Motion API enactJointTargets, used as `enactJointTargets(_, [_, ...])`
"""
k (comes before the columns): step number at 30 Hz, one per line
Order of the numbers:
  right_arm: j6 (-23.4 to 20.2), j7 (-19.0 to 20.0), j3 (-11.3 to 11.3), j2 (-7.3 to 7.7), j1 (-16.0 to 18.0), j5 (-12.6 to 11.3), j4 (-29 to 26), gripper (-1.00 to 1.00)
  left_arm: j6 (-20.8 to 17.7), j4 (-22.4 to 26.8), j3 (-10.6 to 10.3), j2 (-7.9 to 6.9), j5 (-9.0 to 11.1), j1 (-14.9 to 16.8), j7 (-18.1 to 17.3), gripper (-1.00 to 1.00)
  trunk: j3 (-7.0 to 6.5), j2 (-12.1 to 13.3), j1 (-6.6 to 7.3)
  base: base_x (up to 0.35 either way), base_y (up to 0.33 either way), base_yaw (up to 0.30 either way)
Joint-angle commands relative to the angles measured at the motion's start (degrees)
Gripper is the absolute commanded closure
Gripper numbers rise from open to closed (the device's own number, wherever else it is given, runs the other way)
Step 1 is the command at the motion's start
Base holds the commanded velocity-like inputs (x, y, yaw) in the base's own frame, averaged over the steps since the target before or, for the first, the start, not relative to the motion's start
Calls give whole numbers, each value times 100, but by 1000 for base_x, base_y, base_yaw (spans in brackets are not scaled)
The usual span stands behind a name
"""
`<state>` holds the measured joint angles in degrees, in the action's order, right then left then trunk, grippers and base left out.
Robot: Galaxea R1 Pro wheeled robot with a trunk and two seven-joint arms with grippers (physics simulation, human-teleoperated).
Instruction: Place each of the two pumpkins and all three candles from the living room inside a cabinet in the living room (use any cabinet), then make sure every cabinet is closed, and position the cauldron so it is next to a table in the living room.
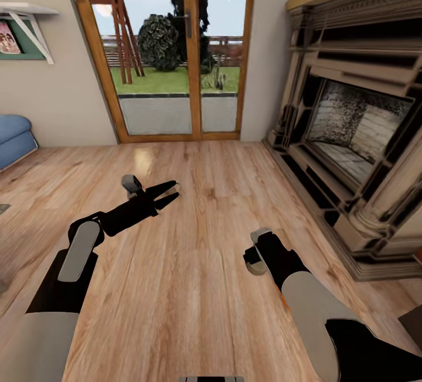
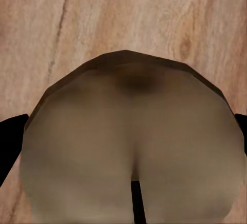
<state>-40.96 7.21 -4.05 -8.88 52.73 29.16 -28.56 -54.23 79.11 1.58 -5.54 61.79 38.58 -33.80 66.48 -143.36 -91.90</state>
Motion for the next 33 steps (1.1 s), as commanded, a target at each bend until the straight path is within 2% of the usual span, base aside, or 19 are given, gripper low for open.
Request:
enactJointTargets(1, [0, 0, 1, -2, 0, 2, 0, 100, 0, 0, 0, 0, 0, 0, -2, -100, 0, 0, 0, 337, 0, 281])
enactJointTargets(14, [0, -1, 1, -1, 0, 2, -2, 100, 0, -1, 0, 0, -2, 0, -4, -100, 0, 0, 0, 337, 0, 280])
enactJointTargets(33, [0, -2, 1, 0, 0, 2, -9, 100, 0, -1, 43, 0, -9, 0, 4, -100, 0, 0, 0, 337, 0, 29])
